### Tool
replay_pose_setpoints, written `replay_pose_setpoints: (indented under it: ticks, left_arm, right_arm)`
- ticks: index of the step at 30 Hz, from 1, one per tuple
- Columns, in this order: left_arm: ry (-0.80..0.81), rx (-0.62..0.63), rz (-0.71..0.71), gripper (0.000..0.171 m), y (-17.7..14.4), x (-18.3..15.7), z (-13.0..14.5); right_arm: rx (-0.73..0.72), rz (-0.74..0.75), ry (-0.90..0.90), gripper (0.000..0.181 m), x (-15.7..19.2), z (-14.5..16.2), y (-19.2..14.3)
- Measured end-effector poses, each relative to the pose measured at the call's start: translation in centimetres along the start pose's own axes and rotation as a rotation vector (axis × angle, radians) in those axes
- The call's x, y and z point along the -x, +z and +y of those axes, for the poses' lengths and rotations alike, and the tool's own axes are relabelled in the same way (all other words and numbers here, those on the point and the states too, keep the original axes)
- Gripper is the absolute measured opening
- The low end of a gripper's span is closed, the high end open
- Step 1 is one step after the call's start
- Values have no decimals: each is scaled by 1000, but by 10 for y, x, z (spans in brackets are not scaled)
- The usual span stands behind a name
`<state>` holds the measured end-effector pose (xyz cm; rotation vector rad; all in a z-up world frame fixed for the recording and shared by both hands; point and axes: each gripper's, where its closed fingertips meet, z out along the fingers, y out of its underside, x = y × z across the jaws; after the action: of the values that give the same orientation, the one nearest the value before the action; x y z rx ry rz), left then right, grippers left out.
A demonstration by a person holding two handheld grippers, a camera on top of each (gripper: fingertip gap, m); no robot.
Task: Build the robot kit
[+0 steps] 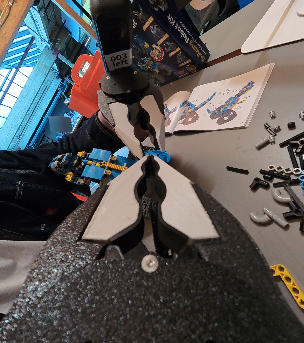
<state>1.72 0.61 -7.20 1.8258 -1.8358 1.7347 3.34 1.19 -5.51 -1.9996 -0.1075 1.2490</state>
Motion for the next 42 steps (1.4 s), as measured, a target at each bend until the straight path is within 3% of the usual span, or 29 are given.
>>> replay_pose_setpoints:
  ticks: [5, 14, 42]
  left_arm:
    - [-1, -1, 7, 20, -1, -1, 0]
    - [36, 24, 27, 36, 1, -8, 6]
    - [-6, -12, 25, 22, -1, -3, 0]
  right_arm:
    - [-8, 2, 3, 0, 0, 0, 0]
    - [-22, -4, 7, 0, 5, -2, -2]
    - [-16, 8, 13, 0, 2, -1, 1]
